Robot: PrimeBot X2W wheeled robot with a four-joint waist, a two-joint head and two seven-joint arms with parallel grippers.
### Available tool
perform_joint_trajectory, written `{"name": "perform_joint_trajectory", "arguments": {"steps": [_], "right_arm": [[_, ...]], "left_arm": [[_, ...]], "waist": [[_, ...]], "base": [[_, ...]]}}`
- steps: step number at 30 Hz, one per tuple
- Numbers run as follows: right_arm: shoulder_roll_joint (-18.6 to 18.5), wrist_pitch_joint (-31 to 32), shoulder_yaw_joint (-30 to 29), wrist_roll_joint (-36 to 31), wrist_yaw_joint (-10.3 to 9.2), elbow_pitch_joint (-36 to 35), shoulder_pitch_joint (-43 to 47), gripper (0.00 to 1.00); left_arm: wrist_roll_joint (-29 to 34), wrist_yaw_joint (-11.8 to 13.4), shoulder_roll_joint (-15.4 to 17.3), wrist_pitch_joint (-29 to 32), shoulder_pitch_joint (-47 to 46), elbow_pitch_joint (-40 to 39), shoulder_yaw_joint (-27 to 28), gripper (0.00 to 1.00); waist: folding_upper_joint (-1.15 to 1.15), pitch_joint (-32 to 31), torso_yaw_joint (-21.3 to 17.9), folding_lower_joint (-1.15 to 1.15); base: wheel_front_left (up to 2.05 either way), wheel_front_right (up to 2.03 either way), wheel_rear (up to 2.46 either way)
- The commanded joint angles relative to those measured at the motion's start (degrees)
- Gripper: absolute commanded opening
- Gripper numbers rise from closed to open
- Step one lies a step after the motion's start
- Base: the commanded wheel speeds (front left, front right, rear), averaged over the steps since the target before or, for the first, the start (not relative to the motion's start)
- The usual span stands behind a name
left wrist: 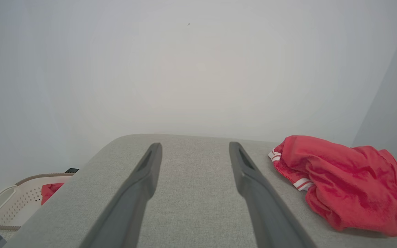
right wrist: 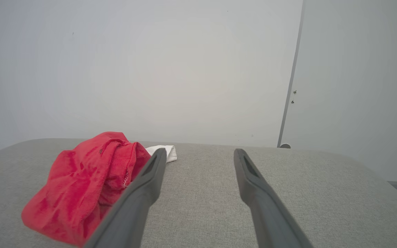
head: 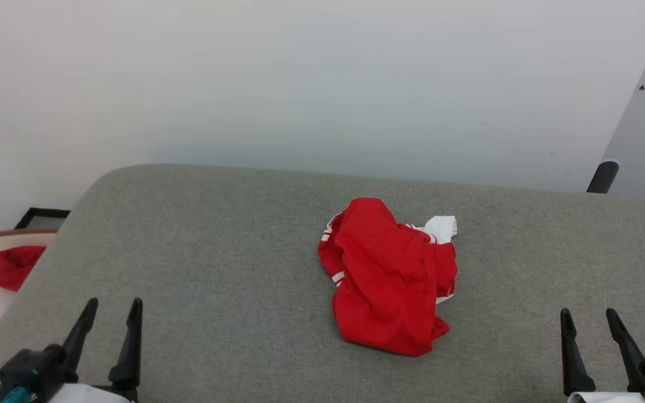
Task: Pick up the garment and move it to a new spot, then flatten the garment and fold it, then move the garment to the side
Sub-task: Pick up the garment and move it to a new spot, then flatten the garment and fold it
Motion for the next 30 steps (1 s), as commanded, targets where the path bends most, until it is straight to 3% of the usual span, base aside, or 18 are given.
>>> {"name": "perform_joint_trajectory", "arguments": {"steps": [1, 18, 30], "right_arm": [[0.0, -0.3, 0.3, -0.2, 0.00, -0.1, 0.0, 1.00], [0.2, -0.2, 1.1, 0.4, 0.00, 0.9, -1.2, 1.00], [-2.7, 7.8, 4.3, 3.0, 0.00, 1.0, -6.0, 1.00]], "left_arm": [[0.3, 0.4, 0.1, -0.1, 0.1, -0.3, 0.1, 1.00], [-0.2, 1.6, 0.8, 1.2, -0.5, -2.9, -0.1, 1.00], [-0.2, 1.6, 0.2, 2.3, -1.5, -3.2, -1.8, 1.00]], "waist": [[0.00, 0.1, -0.1, 0.00], [0.00, 1.5, -0.4, 0.00], [0.00, 3.9, 5.5, 0.00]], "base": [[0.00, 0.00, 0.00], [0.00, 0.00, 0.00], [0.00, 0.00, 0.00]]}}
